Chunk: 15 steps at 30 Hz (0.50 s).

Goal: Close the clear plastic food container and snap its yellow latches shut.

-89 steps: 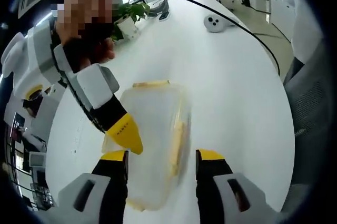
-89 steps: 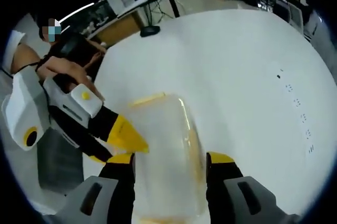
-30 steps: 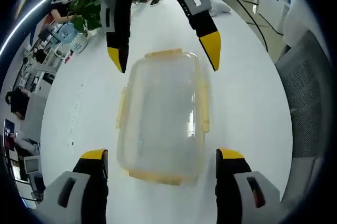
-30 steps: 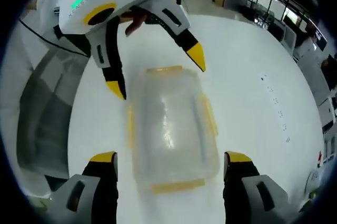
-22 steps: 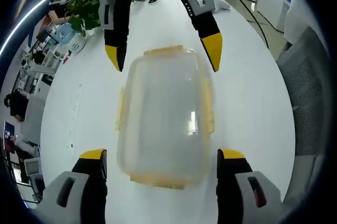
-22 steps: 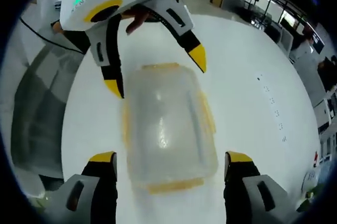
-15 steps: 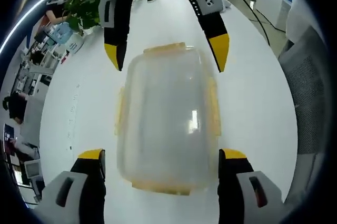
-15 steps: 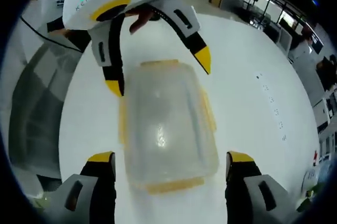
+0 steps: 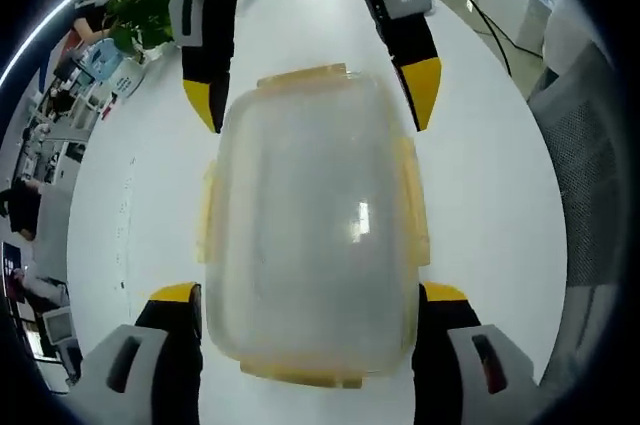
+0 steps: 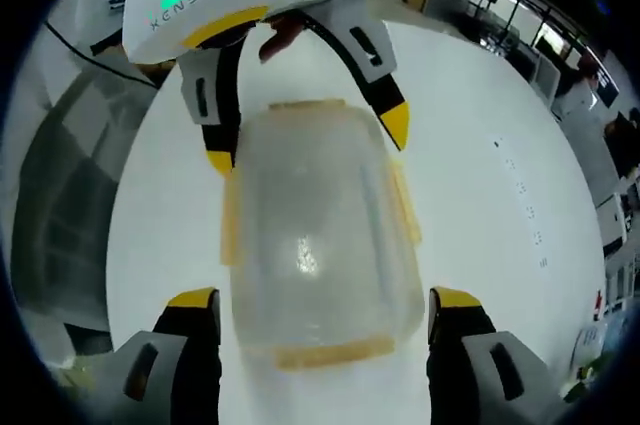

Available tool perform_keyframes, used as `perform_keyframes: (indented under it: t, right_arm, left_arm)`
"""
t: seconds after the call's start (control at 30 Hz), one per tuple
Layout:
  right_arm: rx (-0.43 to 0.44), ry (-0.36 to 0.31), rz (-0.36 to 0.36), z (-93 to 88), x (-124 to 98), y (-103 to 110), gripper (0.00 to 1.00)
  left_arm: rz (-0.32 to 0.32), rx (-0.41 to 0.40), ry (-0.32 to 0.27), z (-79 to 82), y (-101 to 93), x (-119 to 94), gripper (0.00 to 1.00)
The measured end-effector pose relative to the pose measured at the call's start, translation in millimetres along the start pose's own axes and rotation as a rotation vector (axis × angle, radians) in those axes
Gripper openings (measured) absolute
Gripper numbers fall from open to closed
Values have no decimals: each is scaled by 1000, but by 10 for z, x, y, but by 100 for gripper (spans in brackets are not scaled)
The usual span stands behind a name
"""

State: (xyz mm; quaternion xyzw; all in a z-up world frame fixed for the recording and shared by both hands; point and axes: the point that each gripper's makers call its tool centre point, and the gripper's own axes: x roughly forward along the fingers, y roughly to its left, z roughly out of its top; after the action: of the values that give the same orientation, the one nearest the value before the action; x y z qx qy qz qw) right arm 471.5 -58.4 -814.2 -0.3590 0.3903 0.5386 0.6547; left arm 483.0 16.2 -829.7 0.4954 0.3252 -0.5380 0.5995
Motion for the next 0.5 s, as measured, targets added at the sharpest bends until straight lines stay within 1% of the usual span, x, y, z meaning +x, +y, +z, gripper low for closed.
perform_keyframes:
  t: [0.07,0.17,0.23,0.27,0.5]
  right_arm:
    - [8,-1,4,-8,9,4,85]
    - [-18,7,-6,-29,25,-13,82]
    - [-18,9,-10,-29,19,-26,80]
    - [-8,6,-5,-24,18,-19,80]
    - [-7,1,-7,-24,15,-14,79]
  left_arm:
    - [-5,-5,-2,1,-9,3,88]
    - [-8,-17,-5,0,-7,4,88]
    - [-9,-18,-3,0,-12,9,88]
    - [-10,-15,1,-3,-12,15,88]
    - [-11,-26,0,8,-14,7,88]
